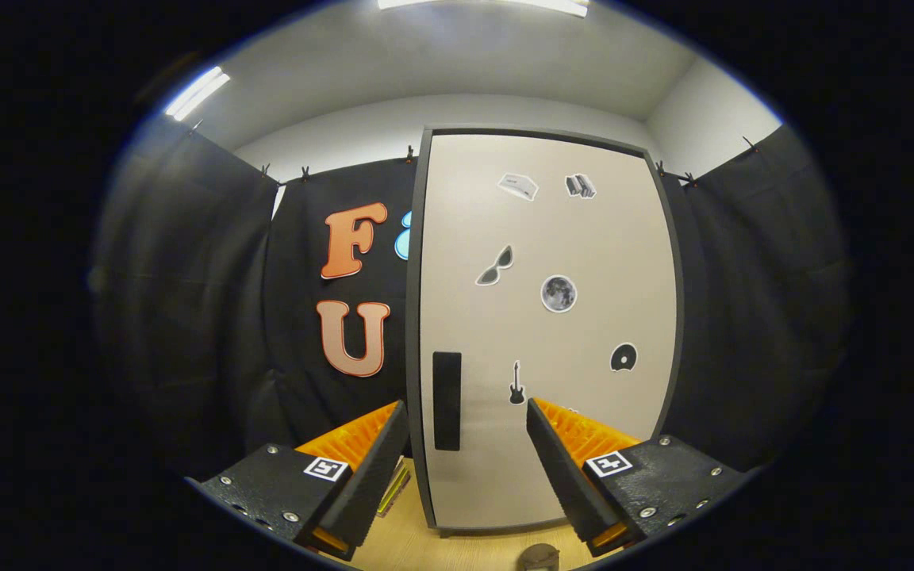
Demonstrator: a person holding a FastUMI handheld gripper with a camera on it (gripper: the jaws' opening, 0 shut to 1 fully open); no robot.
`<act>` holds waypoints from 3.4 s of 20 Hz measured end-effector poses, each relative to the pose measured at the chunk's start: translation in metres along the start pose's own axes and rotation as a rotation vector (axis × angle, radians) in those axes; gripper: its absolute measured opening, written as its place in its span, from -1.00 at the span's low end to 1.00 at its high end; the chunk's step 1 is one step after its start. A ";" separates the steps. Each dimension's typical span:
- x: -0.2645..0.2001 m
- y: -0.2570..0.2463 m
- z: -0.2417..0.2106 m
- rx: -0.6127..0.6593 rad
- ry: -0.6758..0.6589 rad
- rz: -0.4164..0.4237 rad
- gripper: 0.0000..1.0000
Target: Open the shoe cabinet door, grab the shoes and put them into the shoe cabinet, then close the shoe cabinet door.
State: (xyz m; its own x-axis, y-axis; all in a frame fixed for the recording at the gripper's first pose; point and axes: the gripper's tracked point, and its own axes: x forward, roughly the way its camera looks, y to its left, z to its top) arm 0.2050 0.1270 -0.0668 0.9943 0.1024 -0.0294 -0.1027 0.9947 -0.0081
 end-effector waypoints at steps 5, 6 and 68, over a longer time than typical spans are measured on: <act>0.046 0.014 -0.017 0.011 0.019 0.016 0.84; 0.055 0.014 -0.019 0.009 0.021 0.009 0.80; -0.030 -0.093 -0.053 0.165 0.120 0.160 -0.58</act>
State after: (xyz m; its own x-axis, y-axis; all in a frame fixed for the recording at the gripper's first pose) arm 0.1830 0.0306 -0.1182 0.9542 0.2665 -0.1360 -0.2426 0.9552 0.1693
